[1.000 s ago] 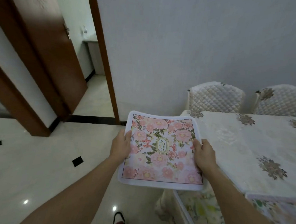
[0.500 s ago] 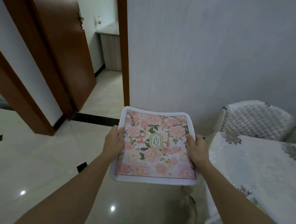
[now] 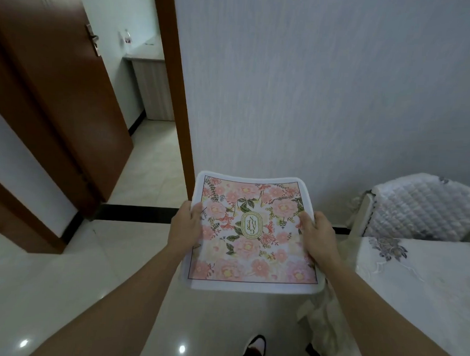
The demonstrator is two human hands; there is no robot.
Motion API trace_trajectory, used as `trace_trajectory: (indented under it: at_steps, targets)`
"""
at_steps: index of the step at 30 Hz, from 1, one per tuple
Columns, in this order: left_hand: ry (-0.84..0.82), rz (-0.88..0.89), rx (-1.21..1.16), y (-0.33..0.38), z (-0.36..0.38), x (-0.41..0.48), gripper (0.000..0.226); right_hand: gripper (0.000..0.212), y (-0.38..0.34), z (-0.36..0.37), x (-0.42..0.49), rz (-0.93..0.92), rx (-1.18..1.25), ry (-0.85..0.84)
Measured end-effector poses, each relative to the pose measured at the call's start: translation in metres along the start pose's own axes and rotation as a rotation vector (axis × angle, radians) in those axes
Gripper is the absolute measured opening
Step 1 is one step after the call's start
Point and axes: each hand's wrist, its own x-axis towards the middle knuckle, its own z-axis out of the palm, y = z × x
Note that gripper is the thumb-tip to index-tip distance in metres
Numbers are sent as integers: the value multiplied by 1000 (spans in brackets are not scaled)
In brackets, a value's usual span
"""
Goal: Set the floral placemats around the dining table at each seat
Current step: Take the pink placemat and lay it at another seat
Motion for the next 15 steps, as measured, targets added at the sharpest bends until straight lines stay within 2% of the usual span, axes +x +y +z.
trace_trajectory:
  at_steps: [6,15]
  targets:
    - [-35,38,10,29,49,92,30,27,-4,0,94,-6,35,39]
    - [-108,120,74,124,162,243,32,29,8,-45,268,80,109,142]
